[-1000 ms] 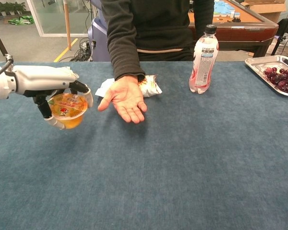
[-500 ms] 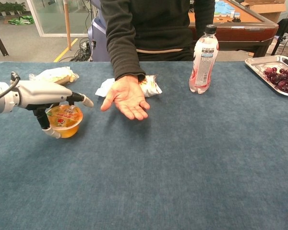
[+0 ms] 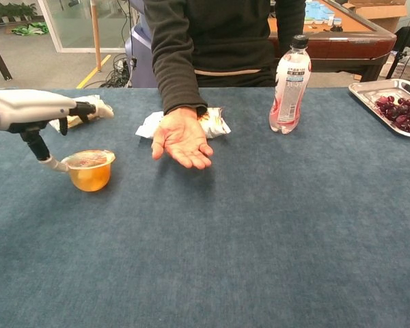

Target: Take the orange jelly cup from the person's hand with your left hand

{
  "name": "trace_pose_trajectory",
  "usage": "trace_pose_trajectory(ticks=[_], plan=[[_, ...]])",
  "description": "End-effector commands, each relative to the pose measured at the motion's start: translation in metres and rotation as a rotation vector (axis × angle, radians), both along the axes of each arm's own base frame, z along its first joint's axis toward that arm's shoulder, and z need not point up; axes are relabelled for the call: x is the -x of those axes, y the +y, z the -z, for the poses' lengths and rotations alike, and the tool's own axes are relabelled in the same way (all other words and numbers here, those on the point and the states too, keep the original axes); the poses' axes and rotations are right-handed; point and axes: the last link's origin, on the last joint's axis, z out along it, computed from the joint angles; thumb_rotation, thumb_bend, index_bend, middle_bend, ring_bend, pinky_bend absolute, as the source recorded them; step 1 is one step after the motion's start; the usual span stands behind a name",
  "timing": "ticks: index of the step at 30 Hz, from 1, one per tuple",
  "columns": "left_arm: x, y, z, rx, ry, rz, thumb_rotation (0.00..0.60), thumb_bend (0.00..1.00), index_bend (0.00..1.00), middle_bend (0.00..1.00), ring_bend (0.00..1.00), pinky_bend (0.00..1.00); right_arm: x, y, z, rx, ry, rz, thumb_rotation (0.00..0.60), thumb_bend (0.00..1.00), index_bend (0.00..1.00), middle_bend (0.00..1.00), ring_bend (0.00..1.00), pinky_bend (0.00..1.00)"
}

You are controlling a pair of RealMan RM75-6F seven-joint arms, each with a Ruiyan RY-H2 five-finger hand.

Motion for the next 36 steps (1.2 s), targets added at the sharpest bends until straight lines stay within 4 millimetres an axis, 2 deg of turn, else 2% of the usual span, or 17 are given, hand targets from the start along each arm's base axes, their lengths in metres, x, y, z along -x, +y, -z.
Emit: trace_pose_trajectory(ticks=[1, 9, 14, 19, 28, 36], plan=[[0.005, -0.006, -0.018, -0.051, -0.042, -0.034, 0.6, 0.17, 0.0, 0.0, 0.14, 0.29, 0.0, -0.001, 0.001, -0.003, -0.001, 0.0, 0.6, 0.11, 0.19, 0.17, 0.07, 0.18], [0.038, -0.035, -0.053, -0.189, -0.073, -0.148, 0.6, 0.17, 0.0, 0.0, 0.14, 0.28, 0.006, -0.004, 0.002, -0.015, 0.0, 0.018, 0.6, 0.11, 0.19, 0.17, 0.07, 0.18], [0.062, -0.063, -0.068, -0.277, -0.093, -0.236, 0.6, 0.17, 0.0, 0.0, 0.14, 0.27, 0.009, -0.007, 0.007, -0.036, -0.003, 0.023, 0.6, 0.11, 0.19, 0.17, 0.07, 0.18], [0.078, -0.099, -0.072, -0.392, -0.124, -0.269, 0.6, 0.17, 0.0, 0.0, 0.12, 0.25, 0.008, -0.01, 0.01, -0.05, -0.009, 0.013, 0.6, 0.11, 0.19, 0.17, 0.07, 0.18], [0.081, -0.151, -0.068, -0.482, -0.176, -0.202, 0.6, 0.17, 0.0, 0.0, 0.11, 0.23, 0.0, -0.013, 0.015, -0.063, -0.017, -0.014, 0.6, 0.11, 0.19, 0.17, 0.07, 0.18], [0.078, -0.171, -0.065, -0.491, -0.174, -0.193, 0.6, 0.17, 0.0, 0.0, 0.11, 0.22, -0.004, -0.011, 0.016, -0.063, -0.015, -0.023, 0.6, 0.11, 0.19, 0.17, 0.07, 0.18]])
